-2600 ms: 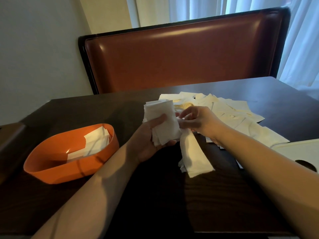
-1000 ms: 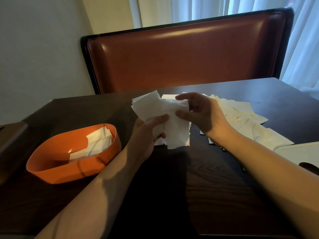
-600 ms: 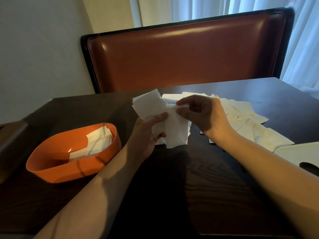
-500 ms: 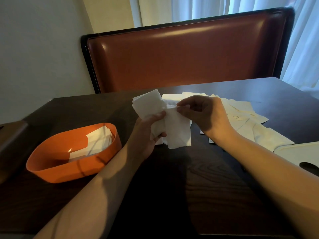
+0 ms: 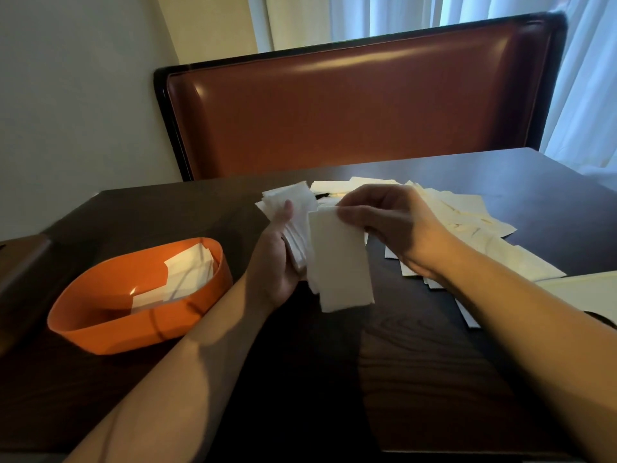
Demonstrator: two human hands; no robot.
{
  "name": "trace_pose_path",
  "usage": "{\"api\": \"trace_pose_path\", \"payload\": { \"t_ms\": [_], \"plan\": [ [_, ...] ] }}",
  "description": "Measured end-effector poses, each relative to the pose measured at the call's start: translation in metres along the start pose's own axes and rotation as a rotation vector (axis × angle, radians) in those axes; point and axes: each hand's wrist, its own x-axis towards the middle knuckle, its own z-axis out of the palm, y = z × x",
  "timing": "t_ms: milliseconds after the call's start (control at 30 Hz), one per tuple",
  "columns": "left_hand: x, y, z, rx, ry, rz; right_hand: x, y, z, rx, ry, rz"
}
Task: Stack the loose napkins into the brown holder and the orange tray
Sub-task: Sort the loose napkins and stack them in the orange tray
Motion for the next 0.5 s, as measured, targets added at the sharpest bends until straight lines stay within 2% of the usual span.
{"api": "trace_pose_path", "payload": {
  "t_ms": [67, 133, 267, 400, 500],
  "plan": [
    [-0.001, -0.002, 0.002, 0.044, -0.084, -0.040, 0.004, 0.007, 0.004, -0.178, 0.120, -0.108],
    [0.000, -0.006, 0.004, 0.045, -0.163, -0.083, 0.006, 0.013, 0.006, -0.254, 0.187, -0.171],
    [0.000, -0.009, 0.004, -0.043, -0.271, -0.131, 0.008, 0.017, 0.004, -0.341, 0.259, -0.199],
    [-0.002, -0.013, 0.005, 0.070, -0.225, -0.121, 0.006, 0.017, 0.008, -0.331, 0.304, -0.171],
    [-0.004, -0.011, 0.006, 0.019, -0.166, -0.117, 0.006, 0.017, 0.007, -0.376, 0.331, -0.109]
  ]
}}
